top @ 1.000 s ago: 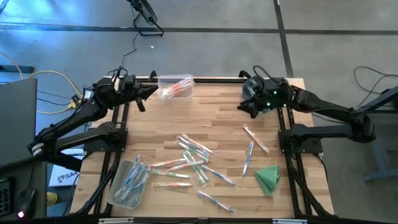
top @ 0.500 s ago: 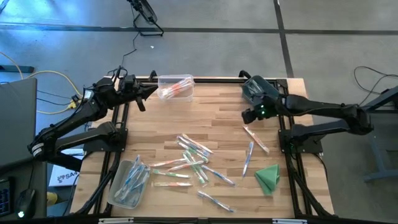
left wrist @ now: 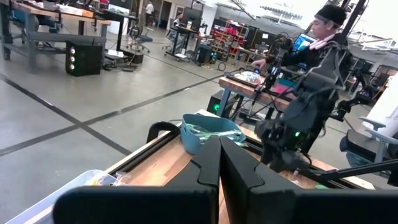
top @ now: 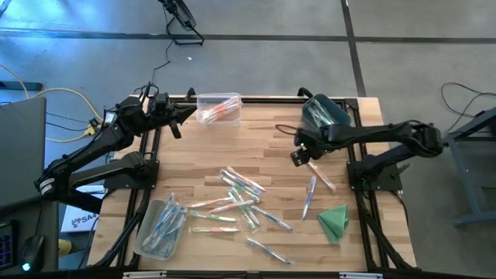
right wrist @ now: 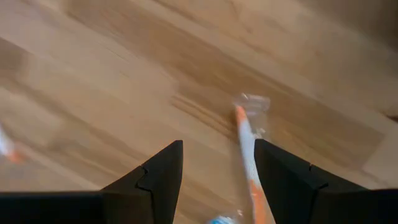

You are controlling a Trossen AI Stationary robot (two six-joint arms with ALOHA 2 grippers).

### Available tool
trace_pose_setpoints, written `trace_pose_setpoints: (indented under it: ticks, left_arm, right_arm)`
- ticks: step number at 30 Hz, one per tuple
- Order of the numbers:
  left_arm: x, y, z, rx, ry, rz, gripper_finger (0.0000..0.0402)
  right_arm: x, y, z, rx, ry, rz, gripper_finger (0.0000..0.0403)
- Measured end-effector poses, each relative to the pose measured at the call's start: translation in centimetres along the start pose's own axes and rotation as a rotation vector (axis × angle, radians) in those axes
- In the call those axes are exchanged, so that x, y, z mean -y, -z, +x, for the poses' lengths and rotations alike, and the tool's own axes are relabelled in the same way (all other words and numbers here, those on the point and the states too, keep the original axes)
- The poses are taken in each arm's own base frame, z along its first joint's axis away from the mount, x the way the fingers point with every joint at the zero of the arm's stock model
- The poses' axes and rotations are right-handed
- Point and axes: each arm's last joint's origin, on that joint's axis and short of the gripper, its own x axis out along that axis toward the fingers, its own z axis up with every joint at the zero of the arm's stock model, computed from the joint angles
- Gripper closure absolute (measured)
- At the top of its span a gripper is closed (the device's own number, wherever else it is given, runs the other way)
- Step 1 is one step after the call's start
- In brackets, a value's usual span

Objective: Pick & Place Toothbrushes
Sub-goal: Put the orange toothbrush into the transparent bin

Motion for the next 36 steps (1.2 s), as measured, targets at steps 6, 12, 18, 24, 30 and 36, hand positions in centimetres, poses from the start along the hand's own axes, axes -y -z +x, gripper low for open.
trace_pose_setpoints:
  ticks: [6,12,18,24,30,36]
  left_arm:
    - [0.0,0.0,0.0,0.0,0.0,0.0,0.0401]
    - [0.0,0.0,0.0,0.0,0.0,0.0,0.0401]
    - [0.0,0.0,0.0,0.0,0.001,0.0,0.0401]
    - [0.0,0.0,0.0,0.0,0.0,0.0,0.0401]
    - [0.0,0.0,0.0,-0.002,0.0,0.0,0.0401]
    - [-0.1,0.3,0.0,-0.028,-0.007,-0.007,0.0401]
  right_arm:
    - [0.2,0.4,2.3,-0.131,0.132,-0.011,0.0212]
    - [0.1,0.5,3.6,-0.173,0.182,-0.02,0.0212]
    - [0.1,0.6,4.2,-0.19,0.199,-0.03,0.0212]
    - [0.0,0.5,4.3,-0.181,0.192,-0.078,0.0212]
    - [0.0,0.3,4.3,-0.155,0.202,-0.09,0.0212]
    - [0.0,0.2,4.3,-0.13,0.212,-0.106,0.0212]
